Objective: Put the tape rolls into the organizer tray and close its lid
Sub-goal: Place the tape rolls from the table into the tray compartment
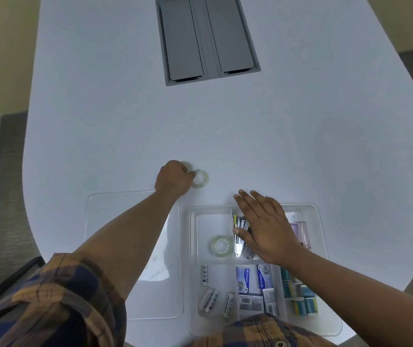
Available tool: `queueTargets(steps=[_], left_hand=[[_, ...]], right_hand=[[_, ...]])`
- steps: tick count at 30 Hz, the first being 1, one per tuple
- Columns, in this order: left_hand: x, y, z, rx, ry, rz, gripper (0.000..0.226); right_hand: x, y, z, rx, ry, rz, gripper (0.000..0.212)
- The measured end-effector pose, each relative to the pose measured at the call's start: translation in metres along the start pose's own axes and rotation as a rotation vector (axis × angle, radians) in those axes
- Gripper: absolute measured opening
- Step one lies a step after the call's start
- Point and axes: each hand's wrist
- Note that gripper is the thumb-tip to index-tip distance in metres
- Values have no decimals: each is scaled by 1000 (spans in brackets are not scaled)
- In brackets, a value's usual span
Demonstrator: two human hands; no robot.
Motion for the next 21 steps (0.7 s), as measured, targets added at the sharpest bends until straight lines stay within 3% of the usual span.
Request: queueTargets(steps=[5,12,21], left_hand=[[1,-4,5,-119,8,-42,13],[-46,-33,-21,-100,322,-82,13],[-150,2,-28,108,444,81,18]], right_hand=[[0,-1,-1,-14,3,-1,68],[-1,-1,0,-28,10,-3,67],[0,2,-1,-42,21,-12,67]])
Point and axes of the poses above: each hand's wrist, its own x-axis towards the middle knuckle, its own y-axis out of the palm, z = x × y, and after that the axes turned 14 degrees about y, right-handed
